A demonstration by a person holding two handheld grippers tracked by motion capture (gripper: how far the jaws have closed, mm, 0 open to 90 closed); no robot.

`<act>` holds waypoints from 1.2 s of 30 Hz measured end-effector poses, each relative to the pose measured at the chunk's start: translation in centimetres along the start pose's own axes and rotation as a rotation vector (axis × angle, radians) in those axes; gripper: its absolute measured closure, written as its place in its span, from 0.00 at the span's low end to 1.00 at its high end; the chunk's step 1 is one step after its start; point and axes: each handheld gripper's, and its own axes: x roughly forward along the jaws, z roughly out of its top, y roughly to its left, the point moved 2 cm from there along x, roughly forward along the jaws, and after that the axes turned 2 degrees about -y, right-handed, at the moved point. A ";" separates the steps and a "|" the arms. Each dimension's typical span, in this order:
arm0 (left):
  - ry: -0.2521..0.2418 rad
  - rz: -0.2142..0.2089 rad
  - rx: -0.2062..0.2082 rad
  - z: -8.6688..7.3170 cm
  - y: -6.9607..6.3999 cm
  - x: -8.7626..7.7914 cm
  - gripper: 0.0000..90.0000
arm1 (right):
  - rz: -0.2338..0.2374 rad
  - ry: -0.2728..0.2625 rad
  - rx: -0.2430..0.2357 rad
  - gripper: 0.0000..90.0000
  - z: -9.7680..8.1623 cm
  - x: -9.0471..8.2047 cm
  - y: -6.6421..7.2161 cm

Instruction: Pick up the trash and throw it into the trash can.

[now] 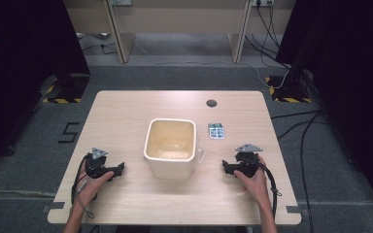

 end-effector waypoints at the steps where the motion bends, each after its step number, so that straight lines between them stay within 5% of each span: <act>1: -0.001 0.000 -0.001 0.0 0.0 0.0 0.08 | 0.000 0.000 0.001 0.13 0.0 0.0 0.0; 13: 0.000 0.000 0.000 0.0 0.0 0.0 0.08 | -0.024 -0.013 0.042 0.17 0.2 0.0 -0.1; 24: 0.000 0.000 0.000 0.0 0.0 0.0 0.08 | -0.019 -0.111 0.081 0.17 2.2 -1.0 0.2; 36: 0.000 0.000 0.000 0.0 0.0 0.0 0.08 | -0.015 -0.116 0.053 0.19 4.3 -0.4 1.0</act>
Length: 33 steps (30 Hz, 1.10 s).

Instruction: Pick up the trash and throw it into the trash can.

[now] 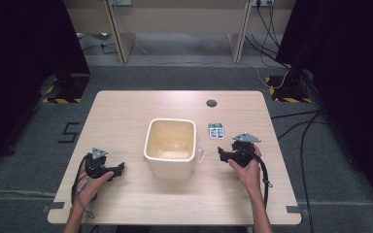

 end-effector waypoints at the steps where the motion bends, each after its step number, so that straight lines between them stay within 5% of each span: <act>1: -0.001 0.000 -0.001 0.0 0.0 0.0 0.08 | 0.002 -0.002 -0.002 0.19 0.1 0.0 0.0; 8: -0.001 0.000 -0.001 0.0 0.0 0.0 0.08 | -0.001 -0.006 0.024 0.19 0.7 0.6 -0.1; 11: -0.001 0.000 -0.001 0.0 0.0 0.0 0.08 | -0.031 0.008 0.004 0.19 1.0 0.7 -0.1; 25: -0.001 0.000 -0.001 0.0 0.0 0.0 0.08 | -0.033 0.012 -0.042 0.21 4.2 1.8 0.9; 33: -0.001 0.000 -0.001 0.0 0.0 0.0 0.08 | -0.036 0.023 -0.011 0.21 5.6 3.2 1.1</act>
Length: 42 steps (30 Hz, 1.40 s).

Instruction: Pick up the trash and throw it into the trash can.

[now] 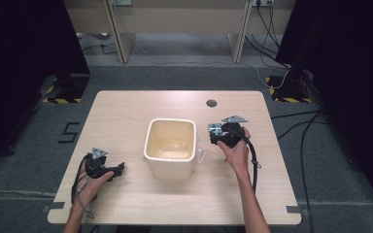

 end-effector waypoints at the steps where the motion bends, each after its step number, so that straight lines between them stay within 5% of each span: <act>1: 0.000 0.000 0.000 0.0 0.0 0.0 0.08 | -0.004 0.002 0.003 0.21 0.1 0.3 -0.1; 13: 0.000 -0.001 0.000 0.0 0.0 0.0 0.08 | -0.042 0.013 0.063 0.21 0.6 3.1 -1.0; 28: 0.000 -0.001 0.000 0.0 0.0 0.0 0.07 | -0.044 0.040 0.085 0.21 0.0 5.7 -0.5; 42: 0.000 -0.001 0.000 0.0 0.0 0.0 0.07 | -0.106 0.085 0.095 0.29 -1.1 8.1 -1.0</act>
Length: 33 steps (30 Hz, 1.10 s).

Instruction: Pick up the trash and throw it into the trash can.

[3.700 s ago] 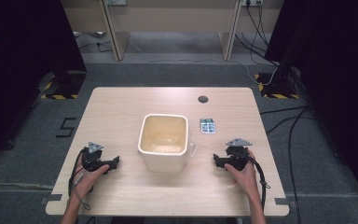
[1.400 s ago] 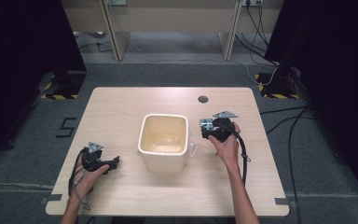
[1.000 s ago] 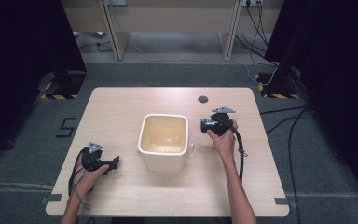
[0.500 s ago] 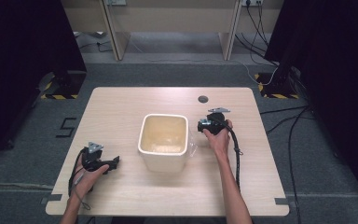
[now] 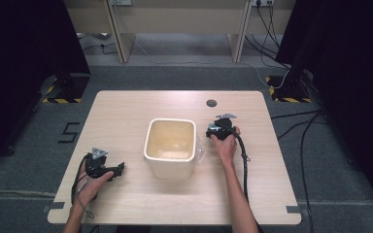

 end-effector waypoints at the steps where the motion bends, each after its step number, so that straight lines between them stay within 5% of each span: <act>1: 0.000 0.000 0.000 0.0 0.0 0.0 0.07 | 0.000 0.003 0.001 0.30 0.0 0.0 0.0; 16: -0.004 0.000 -0.005 0.0 0.0 0.0 0.07 | 0.021 -0.015 -0.015 0.38 -0.4 -0.8 -0.5; 33: -0.004 0.000 -0.004 0.0 0.0 0.0 0.07 | 0.117 -0.059 -0.080 0.38 0.2 -6.6 -0.5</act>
